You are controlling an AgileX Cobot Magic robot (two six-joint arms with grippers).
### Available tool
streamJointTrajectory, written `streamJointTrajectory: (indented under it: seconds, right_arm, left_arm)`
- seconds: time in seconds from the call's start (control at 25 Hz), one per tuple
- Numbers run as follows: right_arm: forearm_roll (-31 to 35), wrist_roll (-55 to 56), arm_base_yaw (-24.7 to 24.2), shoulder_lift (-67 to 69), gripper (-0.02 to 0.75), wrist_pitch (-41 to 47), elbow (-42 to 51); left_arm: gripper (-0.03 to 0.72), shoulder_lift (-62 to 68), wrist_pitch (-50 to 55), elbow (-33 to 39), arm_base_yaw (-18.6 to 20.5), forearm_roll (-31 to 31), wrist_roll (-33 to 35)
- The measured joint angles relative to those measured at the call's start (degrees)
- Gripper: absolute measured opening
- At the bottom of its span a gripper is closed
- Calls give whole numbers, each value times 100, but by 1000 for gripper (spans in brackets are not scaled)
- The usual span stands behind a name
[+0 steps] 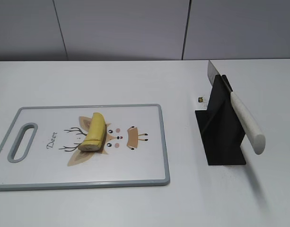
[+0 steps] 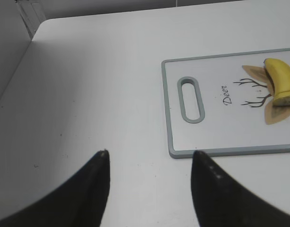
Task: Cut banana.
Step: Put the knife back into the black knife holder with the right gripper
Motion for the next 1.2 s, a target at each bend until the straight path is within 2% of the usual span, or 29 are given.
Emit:
streamJointTrajectory:
  seconds: [0.24,0.68,0.92,1.04,1.2]
  right_arm:
    - [7,-360,0,-1234,593,643,432]
    - [7,-430,0,-3110,593,671,475]
    - [139,-430,-49,-3298,590,677,475]
    - [203,-430,-322,-3298,587,677,475]
    - [244,-430,-1122,-3298,585,677,475]
  left_arm:
    - [534,0,0,0,0,0,0]
    - [533,0,0,0,0,0,0]
    - [533,0,-1,0,7,12,0]
    - [533,0,-1,0,7,12,0]
    - [533,0,-1,0,7,12,0]
